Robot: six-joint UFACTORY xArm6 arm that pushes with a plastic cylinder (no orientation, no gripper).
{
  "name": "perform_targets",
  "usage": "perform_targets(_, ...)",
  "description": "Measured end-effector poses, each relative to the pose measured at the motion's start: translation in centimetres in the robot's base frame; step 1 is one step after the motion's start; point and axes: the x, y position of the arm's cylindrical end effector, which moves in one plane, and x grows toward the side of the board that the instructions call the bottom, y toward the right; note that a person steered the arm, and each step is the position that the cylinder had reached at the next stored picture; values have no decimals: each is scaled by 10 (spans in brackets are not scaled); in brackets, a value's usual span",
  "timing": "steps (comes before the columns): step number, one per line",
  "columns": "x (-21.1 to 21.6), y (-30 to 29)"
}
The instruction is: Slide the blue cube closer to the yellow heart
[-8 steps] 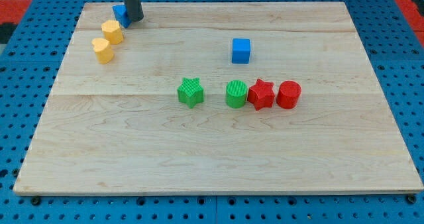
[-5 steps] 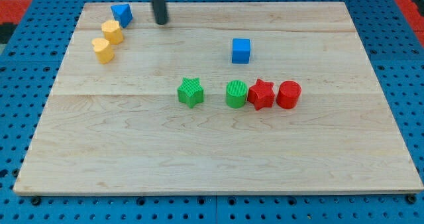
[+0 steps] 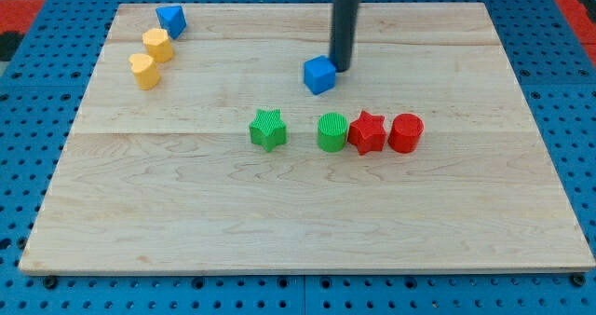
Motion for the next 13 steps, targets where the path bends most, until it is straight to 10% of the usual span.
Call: perform_targets(13,71,-196)
